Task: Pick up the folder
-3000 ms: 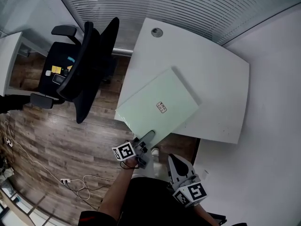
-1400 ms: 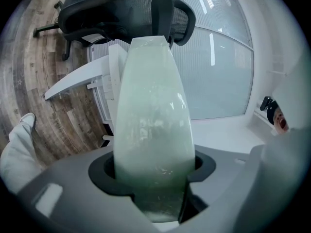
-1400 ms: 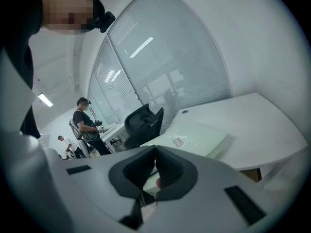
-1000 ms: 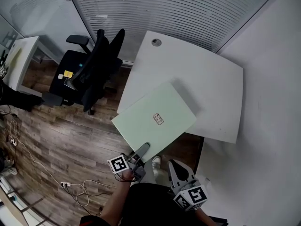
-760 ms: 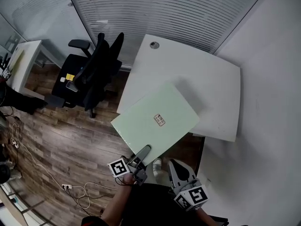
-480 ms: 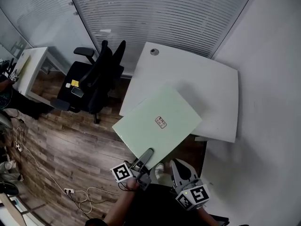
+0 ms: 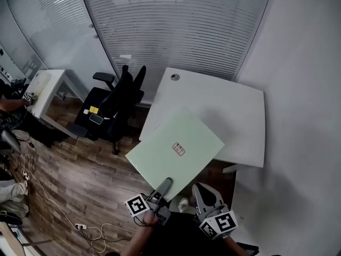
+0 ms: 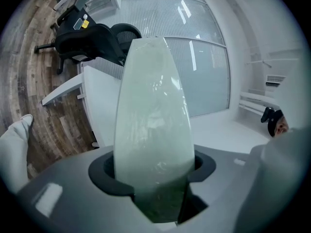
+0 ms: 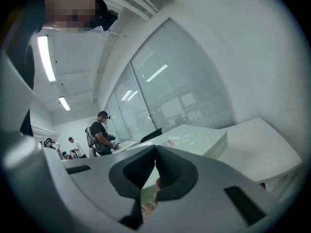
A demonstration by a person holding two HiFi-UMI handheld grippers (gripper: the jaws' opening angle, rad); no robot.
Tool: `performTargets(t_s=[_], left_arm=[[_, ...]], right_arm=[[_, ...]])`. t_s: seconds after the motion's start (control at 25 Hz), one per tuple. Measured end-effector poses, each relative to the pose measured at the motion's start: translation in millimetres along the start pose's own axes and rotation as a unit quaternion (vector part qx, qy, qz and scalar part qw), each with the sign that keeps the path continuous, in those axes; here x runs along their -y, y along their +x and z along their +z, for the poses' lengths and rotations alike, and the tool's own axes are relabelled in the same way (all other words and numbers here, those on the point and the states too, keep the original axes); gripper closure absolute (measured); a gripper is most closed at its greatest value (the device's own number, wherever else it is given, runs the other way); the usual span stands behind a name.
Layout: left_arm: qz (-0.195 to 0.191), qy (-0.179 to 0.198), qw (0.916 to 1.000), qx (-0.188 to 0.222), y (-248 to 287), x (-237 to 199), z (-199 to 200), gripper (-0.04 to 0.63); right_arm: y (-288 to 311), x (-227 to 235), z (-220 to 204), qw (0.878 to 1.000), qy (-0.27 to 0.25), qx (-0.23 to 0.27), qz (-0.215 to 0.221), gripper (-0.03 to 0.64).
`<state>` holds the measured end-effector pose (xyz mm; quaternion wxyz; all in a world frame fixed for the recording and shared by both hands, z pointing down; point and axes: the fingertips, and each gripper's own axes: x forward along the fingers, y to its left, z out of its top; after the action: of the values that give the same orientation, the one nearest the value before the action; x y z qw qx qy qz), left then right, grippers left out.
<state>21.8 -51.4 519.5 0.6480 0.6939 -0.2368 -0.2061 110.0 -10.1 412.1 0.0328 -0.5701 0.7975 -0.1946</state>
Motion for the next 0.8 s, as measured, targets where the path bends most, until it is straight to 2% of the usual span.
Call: performTargets(t_s=[0.12, 0.4, 0.8], left_arm=[[-0.008, 0.010, 0.9999, 0.004, -16, 14, -15, 0.322], [-0.026, 0.027, 0.9992, 0.013, -18, 35, -18, 0.322], [-0.032, 0.044, 0.9983, 0.021, -29, 55, -35, 0.322]], right_arm=[[-22, -12, 5, 1.000, -0.019, 0.014, 0.005, 0.618], [-28, -15, 18, 0.999, -0.039, 0.036, 0.011, 0.618], [-45, -20, 15, 0.998, -0.042, 0.049, 0.017, 0.618]])
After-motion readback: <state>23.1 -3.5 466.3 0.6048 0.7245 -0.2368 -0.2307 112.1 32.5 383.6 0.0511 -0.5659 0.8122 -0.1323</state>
